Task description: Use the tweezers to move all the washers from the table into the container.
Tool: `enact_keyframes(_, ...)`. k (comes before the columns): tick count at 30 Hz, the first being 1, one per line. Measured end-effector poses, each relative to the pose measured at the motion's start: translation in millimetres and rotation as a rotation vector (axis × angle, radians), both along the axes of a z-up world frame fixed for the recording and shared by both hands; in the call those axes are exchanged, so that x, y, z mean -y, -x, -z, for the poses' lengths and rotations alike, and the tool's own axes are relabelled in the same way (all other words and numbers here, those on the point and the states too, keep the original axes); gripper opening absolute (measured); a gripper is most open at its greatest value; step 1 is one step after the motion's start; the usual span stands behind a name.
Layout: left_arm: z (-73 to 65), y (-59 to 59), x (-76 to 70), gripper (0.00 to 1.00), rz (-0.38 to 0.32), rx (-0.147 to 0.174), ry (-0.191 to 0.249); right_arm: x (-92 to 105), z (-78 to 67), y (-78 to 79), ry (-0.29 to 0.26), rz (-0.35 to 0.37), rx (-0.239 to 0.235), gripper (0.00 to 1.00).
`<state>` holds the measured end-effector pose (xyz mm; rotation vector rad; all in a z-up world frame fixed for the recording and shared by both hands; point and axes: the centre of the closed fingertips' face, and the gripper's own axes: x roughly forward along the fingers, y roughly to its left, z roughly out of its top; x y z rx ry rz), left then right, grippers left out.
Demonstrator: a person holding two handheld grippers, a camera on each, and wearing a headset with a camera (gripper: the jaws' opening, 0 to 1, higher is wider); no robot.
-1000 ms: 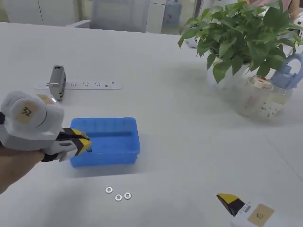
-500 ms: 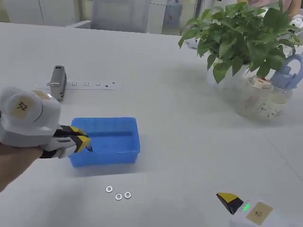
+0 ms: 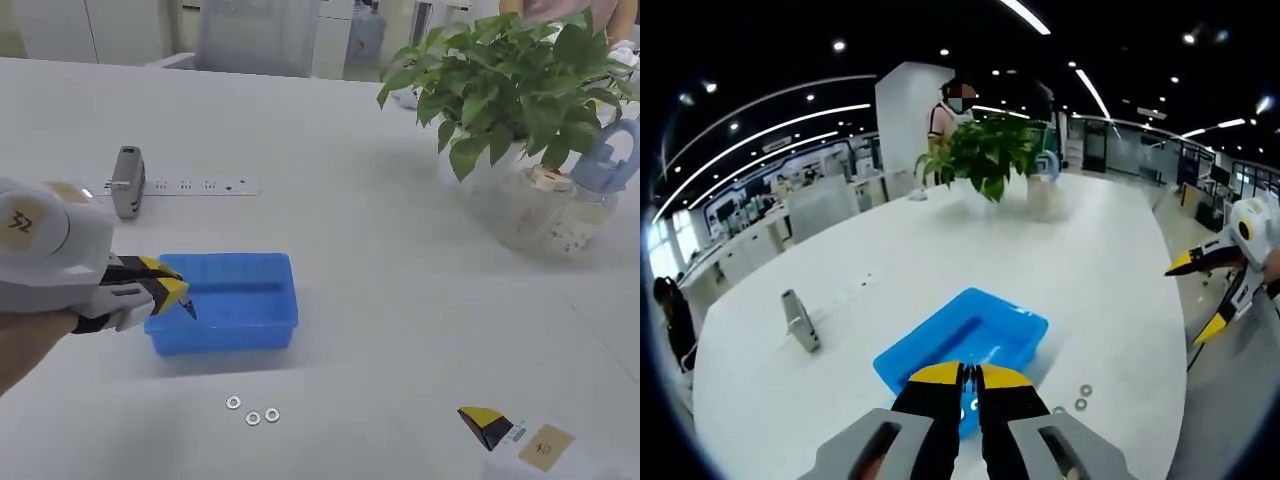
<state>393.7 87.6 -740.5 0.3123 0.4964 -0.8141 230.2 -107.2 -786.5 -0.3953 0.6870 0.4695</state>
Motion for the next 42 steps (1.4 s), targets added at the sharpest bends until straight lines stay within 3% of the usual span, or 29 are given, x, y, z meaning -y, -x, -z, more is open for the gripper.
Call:
enact_keyframes(7,-20.3,14.2,3.8,0.01,0.01,0.031,0.019,0.2,-1.0,-0.6,-0.002,0.002,0.006,0.65)
enact_keyframes(12,-25.7,25.6,9.0,0.02,0.015,0.028,0.036,-0.3,-0.7,-0.4,0.002,-0.002,0.005,0.65)
enact_keyframes(23,-6.1,52.8,21.0,0.02,0.036,-0.029,0.049,-0.5,-0.3,-0.3,0.005,-0.005,0.004,0.64)
enact_keyframes(42,29.3,66.8,33.2,0.01,0.049,-0.102,0.052,0.4,0.2,-0.3,0.01,-0.003,0.003,0.63)
